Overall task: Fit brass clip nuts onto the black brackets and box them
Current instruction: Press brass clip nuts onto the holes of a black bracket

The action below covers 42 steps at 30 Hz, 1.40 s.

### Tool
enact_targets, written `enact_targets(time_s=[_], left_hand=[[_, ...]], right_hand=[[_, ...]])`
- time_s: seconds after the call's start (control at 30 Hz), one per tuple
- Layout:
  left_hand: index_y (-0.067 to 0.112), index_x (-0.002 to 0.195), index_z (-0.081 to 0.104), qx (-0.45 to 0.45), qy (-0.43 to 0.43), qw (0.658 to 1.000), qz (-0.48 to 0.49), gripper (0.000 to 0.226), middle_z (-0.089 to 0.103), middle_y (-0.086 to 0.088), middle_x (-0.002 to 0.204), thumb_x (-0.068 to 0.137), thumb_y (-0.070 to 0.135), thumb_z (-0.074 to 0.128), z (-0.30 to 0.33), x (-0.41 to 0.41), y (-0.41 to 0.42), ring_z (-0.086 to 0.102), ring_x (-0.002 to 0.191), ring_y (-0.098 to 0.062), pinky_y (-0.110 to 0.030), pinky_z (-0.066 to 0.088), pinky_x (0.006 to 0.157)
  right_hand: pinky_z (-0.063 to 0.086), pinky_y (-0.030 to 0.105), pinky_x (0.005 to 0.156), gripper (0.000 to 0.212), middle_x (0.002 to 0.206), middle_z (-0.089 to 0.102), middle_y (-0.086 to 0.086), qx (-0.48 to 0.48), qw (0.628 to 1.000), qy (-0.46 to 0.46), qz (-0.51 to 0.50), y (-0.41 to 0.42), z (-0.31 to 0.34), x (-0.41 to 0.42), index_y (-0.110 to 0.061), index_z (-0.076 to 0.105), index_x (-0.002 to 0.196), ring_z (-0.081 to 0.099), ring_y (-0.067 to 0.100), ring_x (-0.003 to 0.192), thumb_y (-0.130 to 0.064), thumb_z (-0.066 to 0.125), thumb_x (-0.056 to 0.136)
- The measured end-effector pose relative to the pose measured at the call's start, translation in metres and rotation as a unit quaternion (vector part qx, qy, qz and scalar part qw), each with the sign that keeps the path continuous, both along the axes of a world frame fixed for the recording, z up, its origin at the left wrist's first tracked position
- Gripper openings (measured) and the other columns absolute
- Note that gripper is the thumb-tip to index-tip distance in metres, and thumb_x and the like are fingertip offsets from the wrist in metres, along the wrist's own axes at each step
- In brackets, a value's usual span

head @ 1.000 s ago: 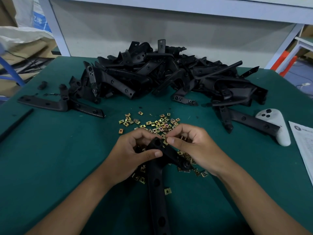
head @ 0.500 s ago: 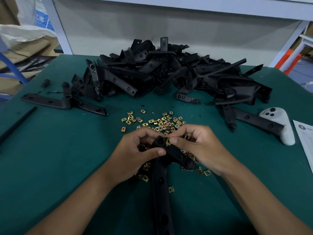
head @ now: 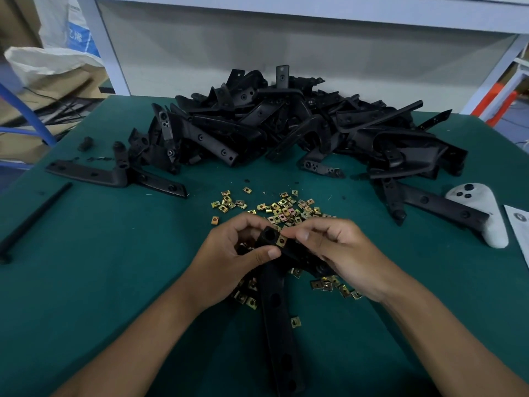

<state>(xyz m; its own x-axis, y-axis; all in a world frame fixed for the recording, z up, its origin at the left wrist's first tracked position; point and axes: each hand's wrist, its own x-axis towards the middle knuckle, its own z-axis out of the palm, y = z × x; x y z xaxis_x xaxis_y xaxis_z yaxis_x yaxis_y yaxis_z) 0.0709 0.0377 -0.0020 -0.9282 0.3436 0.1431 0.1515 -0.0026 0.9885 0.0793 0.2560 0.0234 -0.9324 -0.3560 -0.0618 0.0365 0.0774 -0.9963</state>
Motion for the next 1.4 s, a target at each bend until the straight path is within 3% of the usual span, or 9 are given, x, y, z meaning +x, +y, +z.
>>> enact_targets(time_s=[0.07,0.17,0.27,0.43,0.6,0.73,0.83,1.0,1.4], left_hand=[[0.014,0.106,0.068,0.01,-0.003,1.0,-0.006,0.027,0.074,0.002,0.092,0.082,0.021,0.076,0.001,0.0,0.0,0.07,0.087,-0.009,-0.016,0.053,0.076],[0.019,0.116,0.069,0.016,-0.004,1.0,-0.004,0.031,0.075,0.005,0.104,0.085,0.022,0.073,0.004,-0.001,-0.001,0.07,0.099,-0.008,-0.016,0.053,0.082],[0.021,0.117,0.071,0.039,-0.026,0.999,-0.009,0.028,0.075,0.002,0.109,0.088,0.022,0.069,0.004,-0.002,-0.002,0.07,0.102,-0.012,-0.019,0.054,0.083],[0.025,0.115,0.069,0.057,-0.05,0.997,-0.026,0.022,0.072,-0.004,0.108,0.093,0.022,0.067,0.003,-0.002,-0.004,0.07,0.101,-0.018,-0.023,0.056,0.083],[0.026,0.118,0.064,0.058,-0.07,0.995,-0.039,0.026,0.066,-0.009,0.108,0.093,0.034,0.069,-0.001,-0.002,-0.004,0.07,0.102,-0.031,-0.032,0.059,0.082],[0.027,0.119,0.063,0.064,-0.086,0.993,-0.049,0.028,0.064,0.0,0.099,0.093,0.037,0.066,-0.003,-0.002,-0.003,0.068,0.091,-0.024,-0.032,0.059,0.077],[0.029,0.12,0.061,0.054,-0.077,0.994,-0.055,0.033,0.061,-0.001,0.097,0.09,0.041,0.068,-0.003,0.0,-0.003,0.064,0.089,-0.023,-0.034,0.057,0.076],[0.028,0.113,0.06,0.008,-0.011,0.998,-0.053,0.036,0.069,0.011,0.096,0.084,0.024,0.082,-0.003,0.002,0.0,0.065,0.086,-0.006,-0.018,0.054,0.074],[0.027,0.104,0.061,0.016,-0.001,0.999,-0.04,0.033,0.07,0.007,0.09,0.079,0.024,0.082,-0.003,0.003,0.002,0.065,0.081,-0.005,-0.018,0.054,0.07]], right_hand=[[0.054,0.022,0.086,0.025,0.107,0.076,-0.006,-0.021,1.0,-0.016,0.018,0.001,-0.002,-0.002,-0.025,0.076,0.111,0.07,0.011,0.103,-0.028,0.054,0.1],[0.054,0.03,0.097,0.043,0.117,0.073,0.004,-0.075,0.996,-0.054,-0.009,0.003,-0.006,-0.008,-0.018,0.072,0.115,0.067,0.018,0.111,-0.004,0.039,0.093],[0.055,0.026,0.092,0.045,0.12,0.073,0.007,-0.111,0.992,-0.059,-0.032,0.005,-0.007,-0.012,-0.011,0.064,0.126,0.065,0.017,0.106,0.013,0.036,0.1],[0.057,0.022,0.083,0.042,0.125,0.071,0.009,-0.151,0.985,-0.057,-0.057,0.01,-0.004,-0.016,-0.013,0.059,0.133,0.068,0.023,0.117,0.001,0.06,0.093],[0.056,0.019,0.074,0.041,0.113,0.075,0.011,-0.153,0.983,-0.068,-0.079,0.01,-0.005,-0.015,-0.012,0.066,0.123,0.072,0.02,0.106,-0.007,0.071,0.082],[0.049,0.014,0.064,0.036,0.112,0.077,0.003,-0.085,0.992,-0.043,-0.079,0.009,-0.003,-0.013,-0.021,0.069,0.115,0.069,0.003,0.088,-0.019,0.075,0.08],[0.049,0.014,0.062,0.031,0.103,0.077,0.003,-0.109,0.99,-0.051,-0.072,0.008,-0.003,-0.012,-0.022,0.073,0.108,0.071,0.008,0.087,-0.017,0.078,0.078],[0.05,0.016,0.064,0.02,0.094,0.075,0.0,-0.055,0.996,-0.042,-0.055,0.004,-0.003,-0.008,-0.028,0.077,0.099,0.069,0.008,0.085,-0.024,0.078,0.08],[0.045,0.012,0.059,0.018,0.077,0.073,-0.007,-0.008,0.999,-0.031,-0.041,0.002,-0.002,-0.006,-0.021,0.079,0.093,0.058,0.001,0.066,-0.031,0.076,0.079]])
